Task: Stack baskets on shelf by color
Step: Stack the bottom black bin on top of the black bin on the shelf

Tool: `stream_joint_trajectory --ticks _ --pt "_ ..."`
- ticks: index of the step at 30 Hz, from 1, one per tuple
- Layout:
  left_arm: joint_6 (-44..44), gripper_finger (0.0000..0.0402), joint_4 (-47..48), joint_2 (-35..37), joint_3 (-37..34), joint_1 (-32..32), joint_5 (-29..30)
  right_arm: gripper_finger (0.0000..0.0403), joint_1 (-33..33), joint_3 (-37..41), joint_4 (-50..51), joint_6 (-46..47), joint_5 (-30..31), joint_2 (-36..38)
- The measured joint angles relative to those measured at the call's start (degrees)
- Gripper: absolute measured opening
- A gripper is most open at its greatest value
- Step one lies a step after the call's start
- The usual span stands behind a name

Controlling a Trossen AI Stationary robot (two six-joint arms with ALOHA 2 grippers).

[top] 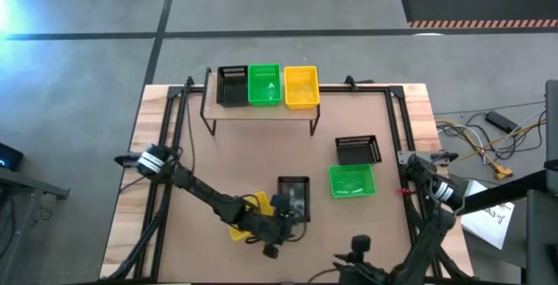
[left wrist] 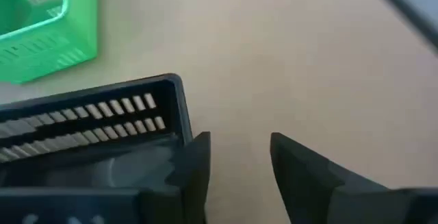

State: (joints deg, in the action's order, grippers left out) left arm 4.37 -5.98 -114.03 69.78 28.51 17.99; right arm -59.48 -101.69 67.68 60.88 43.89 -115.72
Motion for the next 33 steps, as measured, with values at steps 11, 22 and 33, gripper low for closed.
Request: stream_joint_trajectory --ticks 11,22,33 --pt "0.67 0.0074 6.51 -0.58 6.47 0.29 3.95 0.0059 -1.77 0.2 -0.42 2.28 2.83 -0.22" --pt "2.78 0.0176 8.69 -0.14 5.04 -1.06 6.55 0.0054 -1.77 0.33 -0.5 2.08 3.31 -0.24" --pt "5.85 0.0148 8.48 -0.09 2.15 -1.51 11.07 0.0054 -1.75 0.33 -0.65 2.08 4.33 -0.28"
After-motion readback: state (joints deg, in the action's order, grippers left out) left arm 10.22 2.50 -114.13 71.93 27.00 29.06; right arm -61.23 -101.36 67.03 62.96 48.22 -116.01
